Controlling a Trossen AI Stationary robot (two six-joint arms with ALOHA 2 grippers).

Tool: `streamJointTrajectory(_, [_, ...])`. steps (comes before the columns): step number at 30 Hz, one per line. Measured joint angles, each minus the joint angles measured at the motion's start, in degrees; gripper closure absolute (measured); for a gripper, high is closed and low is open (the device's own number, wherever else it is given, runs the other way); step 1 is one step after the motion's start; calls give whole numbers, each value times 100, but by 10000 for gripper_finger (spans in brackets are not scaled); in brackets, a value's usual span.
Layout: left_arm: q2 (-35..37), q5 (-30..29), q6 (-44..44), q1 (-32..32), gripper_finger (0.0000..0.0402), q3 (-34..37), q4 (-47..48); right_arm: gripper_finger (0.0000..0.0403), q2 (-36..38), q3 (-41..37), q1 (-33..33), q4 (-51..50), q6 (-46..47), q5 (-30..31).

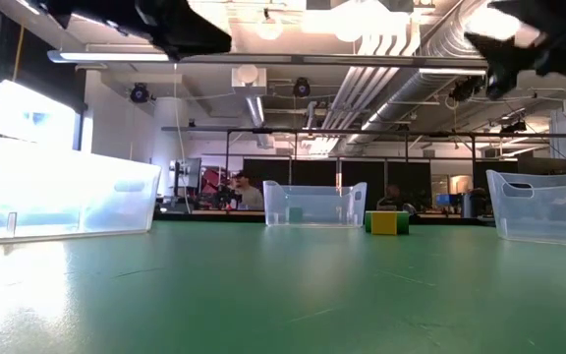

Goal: Sort blocks by size
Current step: Put the green cylindrical block into the bottom right transparent bin

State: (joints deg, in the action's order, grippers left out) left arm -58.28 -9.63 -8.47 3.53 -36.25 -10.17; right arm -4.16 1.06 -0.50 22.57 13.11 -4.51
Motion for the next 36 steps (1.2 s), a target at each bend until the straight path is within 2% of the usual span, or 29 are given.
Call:
streamJointTrajectory(4, [171, -20, -13, 4, 284, 100, 294, 188, -459, 2, 19, 791, -271, 304])
streamJointTrajectory(9, [207, -13, 190, -52, 284, 98, 762, 188, -1553, 2, 18, 898, 453, 823])
streamJointTrajectory(15, [220, -4, 342, -337, 284, 98, 1031, 188, -2917, 164, 10, 1285, 1124, 2323])
streamJointTrajectory(17, [282, -4, 374, -468, 284, 98, 1146, 188, -3260, 374, 8, 1254, 922, 2489])
streamJointTrajectory(22, [428, -388, 456, -771, 284, 96, 1592, 188, -4090, 1158, -136, 468, 700, 2511])
streamJointTrajectory(29, [457, -937, 450, -1137, 284, 96, 1733, 188, -5201, 2645, -700, -2049, 781, 2431])
streamJointTrajectory(36, [456, -951, 284, -1251, 284, 96, 1757, 188, -6319, 3627, -1396, -3320, -431, 827])
